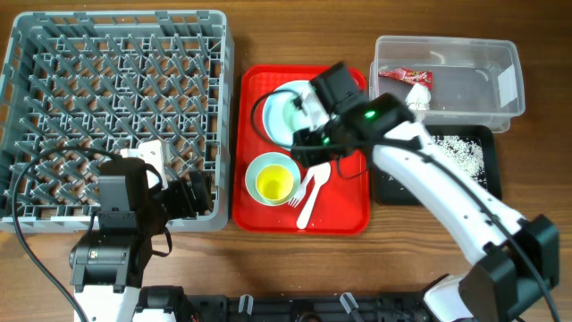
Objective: Sort waste into correct bins and load items into the dishwasher rack
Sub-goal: 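Place the emptied bowl onto the plate with the right gripper, then grasp the yellow cup with the right gripper and lift it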
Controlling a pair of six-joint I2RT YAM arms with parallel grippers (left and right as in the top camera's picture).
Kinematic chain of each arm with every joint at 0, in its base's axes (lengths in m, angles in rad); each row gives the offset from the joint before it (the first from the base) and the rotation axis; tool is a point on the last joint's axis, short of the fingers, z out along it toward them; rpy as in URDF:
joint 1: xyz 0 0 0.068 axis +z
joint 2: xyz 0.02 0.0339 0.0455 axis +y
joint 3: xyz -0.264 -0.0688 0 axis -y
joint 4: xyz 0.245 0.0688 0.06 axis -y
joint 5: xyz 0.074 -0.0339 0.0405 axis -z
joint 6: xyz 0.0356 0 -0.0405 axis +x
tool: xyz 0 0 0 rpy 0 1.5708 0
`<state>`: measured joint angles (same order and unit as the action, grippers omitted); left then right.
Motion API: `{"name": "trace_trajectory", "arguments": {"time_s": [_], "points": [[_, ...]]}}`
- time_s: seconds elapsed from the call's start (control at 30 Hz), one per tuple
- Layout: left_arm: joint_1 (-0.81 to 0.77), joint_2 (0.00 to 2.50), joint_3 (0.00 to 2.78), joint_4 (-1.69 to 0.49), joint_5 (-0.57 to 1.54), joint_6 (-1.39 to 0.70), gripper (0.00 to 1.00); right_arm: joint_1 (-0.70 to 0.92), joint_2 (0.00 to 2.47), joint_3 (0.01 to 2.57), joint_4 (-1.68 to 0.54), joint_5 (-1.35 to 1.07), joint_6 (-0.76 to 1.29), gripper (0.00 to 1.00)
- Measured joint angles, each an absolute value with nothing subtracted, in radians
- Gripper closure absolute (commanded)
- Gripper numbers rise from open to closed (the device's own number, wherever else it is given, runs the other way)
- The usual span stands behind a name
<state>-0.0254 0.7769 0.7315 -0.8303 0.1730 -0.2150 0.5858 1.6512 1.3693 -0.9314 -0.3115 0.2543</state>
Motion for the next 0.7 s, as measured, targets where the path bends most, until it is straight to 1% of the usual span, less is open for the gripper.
{"name": "trace_trajectory", "arguments": {"time_s": [0.03,0.2,0.23,0.27,0.33,0.43,0.7], "points": [[-0.025,0.777,0.731,-0.83,0.173,-0.215,0.0,0.605,1.66,1.353,-0.925,-0.311,0.274,0.64],[-0.025,0.777,0.731,-0.83,0.173,-0.215,0.0,0.665,1.731,1.309,-0.896,-0.291,0.368,0.72],[-0.025,0.777,0.731,-0.83,0.173,-0.215,0.0,0.677,1.751,1.309,-0.892,-0.275,0.393,0.75],[-0.025,0.777,0.731,-0.83,0.173,-0.215,0.0,0.686,1.771,1.307,-0.891,-0.257,0.414,0.8],[-0.025,0.777,0.731,-0.831,0.173,-0.215,0.0,0.694,1.805,1.304,-0.88,-0.239,0.446,0.95],[-0.025,0.777,0.731,-0.83,0.173,-0.215,0.0,0.694,1.848,1.299,-0.873,-0.226,0.475,0.96],[-0.025,0.777,0.731,-0.83,0.173,-0.215,0.0,0.664,1.824,1.315,-0.92,-0.208,0.483,0.96]]}}
